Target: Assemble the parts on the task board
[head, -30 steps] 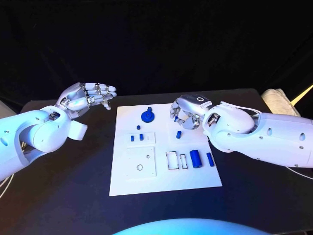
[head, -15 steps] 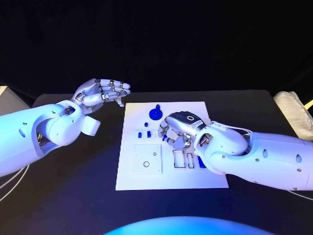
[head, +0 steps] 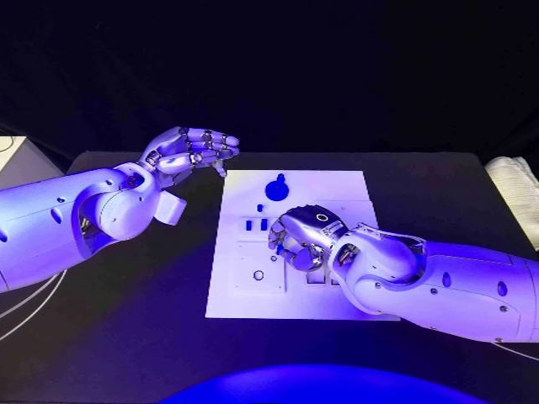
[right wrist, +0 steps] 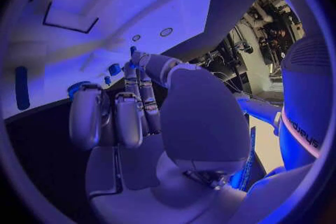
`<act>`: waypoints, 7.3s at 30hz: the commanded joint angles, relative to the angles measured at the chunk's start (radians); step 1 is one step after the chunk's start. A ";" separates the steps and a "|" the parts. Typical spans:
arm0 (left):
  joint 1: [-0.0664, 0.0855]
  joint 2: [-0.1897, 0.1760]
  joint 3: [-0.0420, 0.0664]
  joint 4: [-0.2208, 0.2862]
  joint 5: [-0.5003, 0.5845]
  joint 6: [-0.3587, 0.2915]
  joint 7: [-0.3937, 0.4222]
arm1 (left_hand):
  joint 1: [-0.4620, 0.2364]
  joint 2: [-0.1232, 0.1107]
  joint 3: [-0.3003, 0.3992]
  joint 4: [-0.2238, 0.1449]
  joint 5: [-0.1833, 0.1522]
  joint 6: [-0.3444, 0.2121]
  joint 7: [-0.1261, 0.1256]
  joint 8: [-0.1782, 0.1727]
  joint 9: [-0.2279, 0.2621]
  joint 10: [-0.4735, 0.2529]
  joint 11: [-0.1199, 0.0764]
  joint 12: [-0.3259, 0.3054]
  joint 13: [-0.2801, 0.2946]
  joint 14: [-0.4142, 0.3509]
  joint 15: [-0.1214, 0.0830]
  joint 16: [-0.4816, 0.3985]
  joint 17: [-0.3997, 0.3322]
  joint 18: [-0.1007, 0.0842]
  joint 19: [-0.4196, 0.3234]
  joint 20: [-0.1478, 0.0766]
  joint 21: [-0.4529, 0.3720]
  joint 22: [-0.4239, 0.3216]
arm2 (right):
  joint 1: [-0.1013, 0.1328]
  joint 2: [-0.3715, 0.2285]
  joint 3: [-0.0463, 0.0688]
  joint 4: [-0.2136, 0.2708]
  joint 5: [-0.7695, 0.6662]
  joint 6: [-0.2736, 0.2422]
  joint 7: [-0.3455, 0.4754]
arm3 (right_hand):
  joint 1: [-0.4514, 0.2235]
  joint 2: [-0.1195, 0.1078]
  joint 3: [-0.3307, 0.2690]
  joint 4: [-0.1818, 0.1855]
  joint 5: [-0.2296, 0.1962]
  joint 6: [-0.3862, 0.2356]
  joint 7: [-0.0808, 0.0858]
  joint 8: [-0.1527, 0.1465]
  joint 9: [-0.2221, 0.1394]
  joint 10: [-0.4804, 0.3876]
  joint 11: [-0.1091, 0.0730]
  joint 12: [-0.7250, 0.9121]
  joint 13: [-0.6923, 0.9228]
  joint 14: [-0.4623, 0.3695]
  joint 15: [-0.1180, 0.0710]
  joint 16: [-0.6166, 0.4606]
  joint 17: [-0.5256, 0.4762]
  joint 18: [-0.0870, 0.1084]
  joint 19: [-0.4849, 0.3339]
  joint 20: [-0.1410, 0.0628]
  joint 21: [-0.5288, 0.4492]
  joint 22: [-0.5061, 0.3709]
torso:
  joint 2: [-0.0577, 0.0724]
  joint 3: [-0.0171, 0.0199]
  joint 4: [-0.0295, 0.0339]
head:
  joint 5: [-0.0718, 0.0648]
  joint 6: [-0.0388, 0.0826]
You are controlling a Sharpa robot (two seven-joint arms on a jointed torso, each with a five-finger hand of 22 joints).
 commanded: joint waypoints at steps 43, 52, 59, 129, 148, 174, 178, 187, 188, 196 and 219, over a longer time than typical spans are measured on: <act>0.000 0.000 0.001 0.000 0.006 0.025 -0.018 | -0.010 0.002 -0.012 0.002 0.001 -0.009 0.005 -0.006 -0.002 -0.012 0.003 0.004 -0.003 0.000 0.004 -0.006 -0.003 0.014 0.009 0.000 -0.012 -0.006 | -0.026 0.043 -0.003 -0.047 -0.054 0.030 -0.026 | 0.003 0.019 0.005 -0.003 0.006 0.003 0.001 -0.004 0.002 0.061 -0.057 -0.002 0.018 0.045 -0.007 -0.007 -0.003 -0.006 0.013 -0.001 -0.004 0.107 | 0.001 0.0004 0.0004 | 0.013 -0.017; 0.000 0.000 0.001 0.001 0.005 0.028 -0.020 | -0.010 0.002 -0.013 0.002 0.000 -0.009 0.005 -0.006 -0.002 -0.013 0.004 0.004 -0.003 0.000 0.005 -0.007 -0.003 0.014 0.009 0.000 -0.014 -0.007 | -0.028 0.053 -0.007 -0.053 -0.054 0.058 -0.016 | 0.001 0.019 0.006 -0.005 0.008 0.003 0.001 -0.005 0.002 0.061 -0.057 -0.003 0.019 0.045 -0.006 -0.009 -0.005 -0.006 0.012 -0.001 -0.006 0.106 | 0.001 0.0005 0.0007 | 0.014 -0.021; 0.000 -0.001 0.001 0.000 0.005 0.028 -0.021 | -0.011 0.001 -0.014 0.003 0.000 -0.009 0.005 -0.007 -0.002 -0.013 0.004 0.004 -0.004 0.000 0.005 -0.007 -0.003 0.014 0.009 0.000 -0.015 -0.008 | -0.033 0.055 -0.012 -0.054 -0.042 0.072 0.000 | -0.007 0.018 0.003 -0.005 0.008 0.001 0.003 -0.007 0.003 0.059 -0.055 -0.007 0.020 0.044 -0.005 -0.010 -0.008 -0.004 0.009 0.000 -0.013 0.103 | 0.000 0.0006 -0.0008 | 0.015 -0.024; -0.002 0.002 0.001 -0.015 0.004 0.043 -0.030 | -0.010 0.003 -0.017 0.003 -0.001 -0.008 0.005 -0.007 -0.003 -0.015 0.004 0.005 -0.004 0.000 0.006 -0.009 -0.005 0.014 0.012 0.001 -0.022 -0.013 | 0.132 -0.199 0.008 -0.055 0.101 0.276 0.031 | 0.156 0.025 -0.664 0.335 0.087 -0.154 0.006 -0.190 -0.028 -0.303 -0.002 0.162 -0.095 -0.021 0.045 -0.042 -0.181 0.041 -0.051 0.051 -0.332 -0.041 | 0.001 0.0014 0.0009 | -0.035 0.008; -0.002 0.000 0.001 -0.015 0.004 0.043 -0.034 | -0.010 0.003 -0.017 0.003 -0.001 -0.008 0.005 -0.007 -0.003 -0.015 0.004 0.005 -0.004 0.000 0.006 -0.009 -0.005 0.014 0.012 0.001 -0.022 -0.013 | 0.109 -0.160 0.006 -0.072 0.095 0.169 0.033 | 0.149 0.006 -0.305 0.322 0.024 -0.025 0.012 -0.161 -0.014 -0.043 -0.038 0.065 -0.092 0.029 0.013 0.002 -0.087 0.008 0.017 0.016 -0.129 0.068 | 0.001 0.0010 -0.0003 | -0.036 0.004; -0.002 0.005 0.001 -0.025 0.003 0.047 -0.037 | -0.007 0.007 -0.018 0.004 -0.001 -0.007 0.004 -0.006 -0.003 -0.014 0.003 0.006 -0.005 0.000 0.005 -0.009 -0.006 0.014 0.015 0.001 -0.025 -0.016 | 0.143 -0.206 0.019 0.052 0.176 0.032 -0.002 | 0.024 0.036 -0.078 0.133 -0.024 0.014 -0.009 -0.069 0.093 0.081 -0.070 0.024 -0.020 0.037 -0.015 0.011 -0.059 -0.010 0.038 -0.007 -0.022 0.134 | 0.000 0.0006 0.0005 | -0.034 0.008; -0.002 0.007 0.001 -0.026 0.003 0.048 -0.037 | -0.006 0.007 -0.018 0.003 -0.001 -0.006 0.004 -0.007 -0.003 -0.015 0.003 0.007 -0.005 0.000 0.005 -0.010 -0.006 0.015 0.016 0.001 -0.026 -0.016 | 0.150 -0.203 0.021 0.098 0.205 0.027 0.010 | 0.018 0.038 -0.074 0.128 -0.027 0.013 -0.009 -0.067 0.096 0.081 -0.070 0.022 -0.017 0.037 -0.015 0.011 -0.060 -0.012 0.040 -0.007 -0.012 0.138 | 0.001 0.0013 0.0006 | -0.028 0.004; -0.002 0.009 0.001 -0.024 0.003 0.049 -0.035 | -0.006 0.007 -0.018 0.003 -0.001 -0.006 0.004 -0.007 -0.003 -0.015 0.003 0.007 -0.005 0.000 0.005 -0.010 -0.006 0.015 0.016 0.001 -0.026 -0.016 | 0.115 -0.121 0.016 0.122 0.173 0.031 0.032 | 0.013 0.038 -0.070 0.122 -0.029 0.011 -0.009 -0.066 0.100 0.081 -0.070 0.020 -0.015 0.036 -0.015 0.009 -0.063 -0.012 0.040 -0.007 -0.012 0.139 | 0.000 0.0004 -0.0023 | -0.013 -0.003; -0.002 0.010 0.001 -0.024 0.003 0.049 -0.035 | -0.006 0.007 -0.018 0.003 -0.001 -0.006 0.004 -0.007 -0.003 -0.015 0.003 0.007 -0.005 0.000 0.005 -0.010 -0.006 0.015 0.016 0.001 -0.026 -0.016 | 0.108 -0.106 0.015 0.118 0.166 0.032 0.034 | 0.013 0.038 -0.070 0.122 -0.029 0.011 -0.009 -0.066 0.100 0.081 -0.070 0.020 -0.015 0.036 -0.015 0.009 -0.063 -0.012 0.040 -0.007 -0.012 0.139 | 0.000 0.0006 -0.0011 | -0.010 -0.005; -0.002 0.014 0.001 -0.024 0.003 0.052 -0.036 | -0.008 0.007 -0.020 0.005 -0.001 -0.006 0.005 -0.007 -0.003 -0.015 0.004 0.007 -0.005 0.000 0.005 -0.010 -0.006 0.014 0.016 0.001 -0.027 -0.017 | 0.043 -0.011 0.007 0.083 0.119 0.042 0.050 | 0.011 0.038 -0.067 0.117 -0.028 0.010 -0.008 -0.065 0.101 0.081 -0.069 0.018 -0.014 0.036 -0.014 0.008 -0.064 -0.011 0.039 -0.007 -0.016 0.138 | 0.000 -0.0002 0.0030 | 0.005 -0.008; -0.002 0.013 0.001 -0.022 0.003 0.054 -0.040 | -0.008 0.007 -0.020 0.005 -0.001 -0.006 0.005 -0.007 -0.003 -0.015 0.004 0.007 -0.005 0.000 0.005 -0.010 -0.006 0.014 0.016 0.001 -0.027 -0.017 | -0.014 0.047 -0.006 0.028 0.058 0.077 0.037 | 0.008 0.039 -0.064 0.111 -0.025 0.008 -0.007 -0.065 0.104 0.081 -0.069 0.016 -0.011 0.035 -0.014 0.006 -0.068 -0.010 0.037 -0.007 -0.021 0.136 | 0.001 0.0017 -0.0006 | 0.022 -0.026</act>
